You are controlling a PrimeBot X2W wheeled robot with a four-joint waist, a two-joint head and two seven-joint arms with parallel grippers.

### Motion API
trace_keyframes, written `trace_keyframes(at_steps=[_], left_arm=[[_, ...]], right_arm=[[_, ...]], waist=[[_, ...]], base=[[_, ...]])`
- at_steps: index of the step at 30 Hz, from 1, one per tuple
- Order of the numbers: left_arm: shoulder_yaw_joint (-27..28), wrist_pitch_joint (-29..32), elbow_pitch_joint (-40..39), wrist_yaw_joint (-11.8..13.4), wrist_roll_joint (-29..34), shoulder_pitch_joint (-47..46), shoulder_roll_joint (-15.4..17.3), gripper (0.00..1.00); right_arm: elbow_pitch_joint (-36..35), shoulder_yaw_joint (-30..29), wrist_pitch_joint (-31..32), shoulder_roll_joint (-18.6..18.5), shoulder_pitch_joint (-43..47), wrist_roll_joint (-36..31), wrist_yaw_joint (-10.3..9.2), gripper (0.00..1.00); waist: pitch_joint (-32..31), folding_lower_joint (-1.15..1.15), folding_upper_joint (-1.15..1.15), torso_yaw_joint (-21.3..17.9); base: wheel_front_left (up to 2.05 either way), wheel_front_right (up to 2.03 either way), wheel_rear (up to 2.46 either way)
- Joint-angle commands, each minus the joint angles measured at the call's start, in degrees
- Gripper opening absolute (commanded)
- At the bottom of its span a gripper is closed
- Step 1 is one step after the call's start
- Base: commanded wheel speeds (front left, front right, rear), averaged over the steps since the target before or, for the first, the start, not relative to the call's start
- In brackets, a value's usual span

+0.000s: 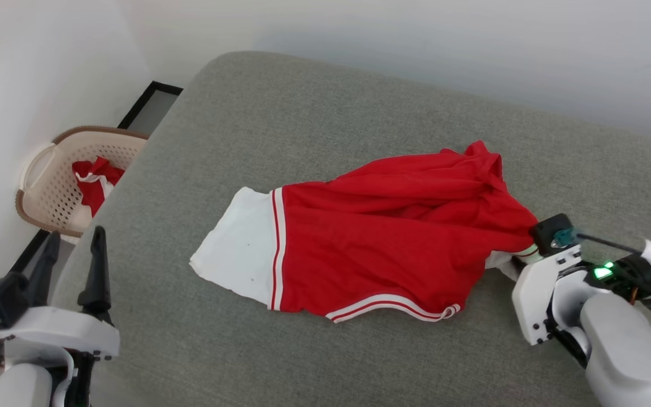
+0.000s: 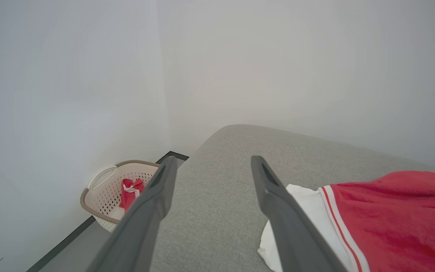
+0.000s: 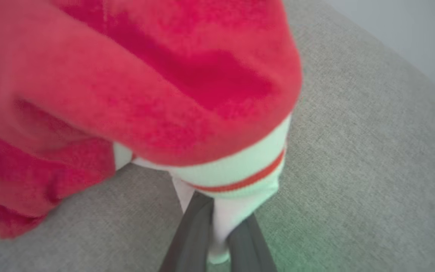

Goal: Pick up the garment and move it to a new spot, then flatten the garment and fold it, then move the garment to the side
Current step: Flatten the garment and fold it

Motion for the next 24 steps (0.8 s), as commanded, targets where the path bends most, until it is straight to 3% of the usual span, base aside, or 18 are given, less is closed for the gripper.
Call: trace_keyframes(at_steps=[1,10,24], left_arm=[[0.7,0.1,-0.5,-0.4,0.6,0.8,-0.5,1.00],[4.9,0.1,-3.3,-0.9,2.0,3.5,-2.0,1.00],[4.8,0.1,-5.8,-0.9,1.1,6.7,0.0,1.00]], right_arm=[[0.6,-0.6,0.2,-0.7,-0.3,0.9,-0.10,0.00],[0.4,-4.9,0.3,-4.3,0.1,3.3,-0.10,0.00],[-6.4,-8.9,7.8,-9.4,10.0,7.0,-0.10,0.00]], waist=[[0.0,0.00,0.00,-0.2],[-1.2,0.00,0.00,-2.3],[-2.4,0.00,0.00,-7.5]], base=[[0.00,0.00,0.00],[0.00,0.00,0.00],[0.00,0.00,0.00]])
